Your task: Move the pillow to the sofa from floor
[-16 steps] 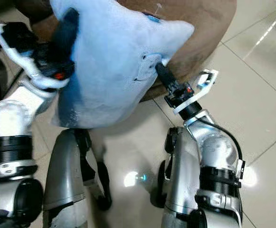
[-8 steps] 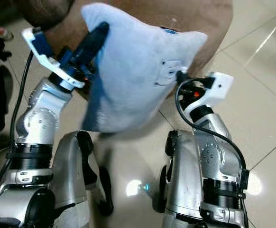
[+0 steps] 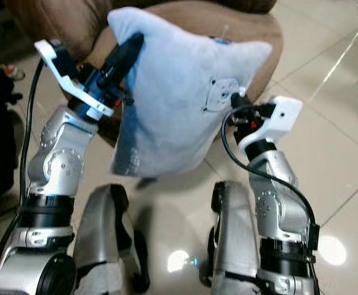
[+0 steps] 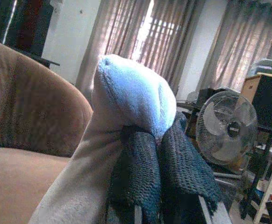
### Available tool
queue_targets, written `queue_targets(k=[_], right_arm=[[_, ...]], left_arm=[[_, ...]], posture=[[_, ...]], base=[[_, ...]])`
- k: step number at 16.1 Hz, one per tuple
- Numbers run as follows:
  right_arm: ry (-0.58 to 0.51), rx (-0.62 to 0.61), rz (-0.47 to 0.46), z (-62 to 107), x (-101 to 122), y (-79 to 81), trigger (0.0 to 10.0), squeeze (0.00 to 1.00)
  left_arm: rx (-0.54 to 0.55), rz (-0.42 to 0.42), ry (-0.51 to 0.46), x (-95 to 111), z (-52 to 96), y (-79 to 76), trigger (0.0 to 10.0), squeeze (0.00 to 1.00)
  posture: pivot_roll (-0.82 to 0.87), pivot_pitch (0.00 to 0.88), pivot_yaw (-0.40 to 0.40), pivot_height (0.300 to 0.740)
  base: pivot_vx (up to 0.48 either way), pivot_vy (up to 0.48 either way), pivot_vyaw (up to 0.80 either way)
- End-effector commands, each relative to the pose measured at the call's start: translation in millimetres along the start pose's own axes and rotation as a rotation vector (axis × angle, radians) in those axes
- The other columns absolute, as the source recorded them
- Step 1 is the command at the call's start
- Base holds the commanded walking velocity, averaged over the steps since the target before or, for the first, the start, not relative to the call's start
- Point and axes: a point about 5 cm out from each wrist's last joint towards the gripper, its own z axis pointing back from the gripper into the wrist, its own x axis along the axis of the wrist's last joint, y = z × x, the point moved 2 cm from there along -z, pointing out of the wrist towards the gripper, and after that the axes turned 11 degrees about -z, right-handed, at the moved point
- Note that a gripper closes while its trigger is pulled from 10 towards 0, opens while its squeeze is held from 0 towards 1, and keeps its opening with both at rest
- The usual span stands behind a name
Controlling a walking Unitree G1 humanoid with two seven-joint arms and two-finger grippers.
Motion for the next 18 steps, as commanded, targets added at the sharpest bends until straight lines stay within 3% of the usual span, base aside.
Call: queue_targets(k=[1, 4, 5, 6, 7, 10, 11, 12, 15, 18], right_arm=[[-0.027, -0.005, 0.019, 0.9, 5.0, 1.7, 10.0, 0.00], [-0.022, 0.009, 0.024, 0.1, 2.6, 5.7, 10.0, 0.00], [-0.021, 0.014, 0.030, -0.3, 1.6, 7.0, 10.0, 0.00], [-0.035, 0.014, 0.024, -1.4, 3.8, 8.9, 10.0, 0.00], [-0.048, 0.017, 0.021, -2.4, 6.7, 11.0, 10.0, 0.00], [-0.053, 0.023, 0.024, -3.1, 7.7, 12.6, 10.0, 0.00], [-0.055, 0.024, 0.025, -3.5, 7.6, 12.7, 10.0, 0.00], [-0.052, 0.023, 0.032, -3.7, 5.9, 13.0, 10.0, 0.00], [-0.044, 0.034, 0.053, -5.2, 3.4, 16.4, 10.0, 0.00], [-0.036, 0.044, 0.076, -8.2, 2.4, 19.1, 10.0, 0.00]], left_arm=[[0.010, -0.063, -0.050, 14.4, 1.5, 0.9, 0.0, 0.00], [0.013, -0.089, -0.046, 13.4, 2.4, -1.4, 0.0, 0.00], [0.017, -0.097, -0.044, 13.1, 2.4, -1.8, 1.2, 0.00], [0.037, -0.106, -0.033, 11.9, 2.5, -1.8, 1.2, 0.00], [0.055, -0.120, 0.009, 7.8, 1.8, -1.6, 9.2, 0.00], [0.054, -0.128, 0.054, 3.3, 0.5, -2.2, 10.0, 0.00], [0.095, -0.153, 0.136, -4.5, 0.8, 1.2, 10.0, 0.00], [0.115, -0.216, 0.228, -15.3, 2.2, 1.7, 10.0, 0.00], [0.168, -0.344, 0.327, -25.6, 11.4, 5.4, 10.0, 0.00], [0.077, -0.267, 0.303, -23.7, 19.8, -1.4, 10.0, 0.00]], posture=[[-0.03, 0.173, 0.105, 0.542], [-0.03, 0.168, 0.105, 0.571], [-0.03, 0.172, 0.109, 0.581], [-0.03, 0.172, 0.109, 0.591], [-0.03, 0.168, 0.111, 0.601], [-0.03, 0.164, 0.114, 0.621], [-0.03, 0.160, 0.116, 0.631], [-0.03, 0.155, 0.118, 0.645], [-0.03, 0.147, 0.112, 0.675], [-0.04, 0.133, 0.096, 0.699]], base=[[0.000, 0.000, 0.00], [0.000, 0.000, 0.00], [0.000, 0.000, 0.00], [0.000, 0.000, 0.00], [0.000, 0.000, 0.00], [0.000, 0.000, 0.00], [0.000, 0.000, 0.00], [0.000, 0.000, 0.00], [0.000, 0.000, 0.00], [0.000, 0.000, 0.00]])
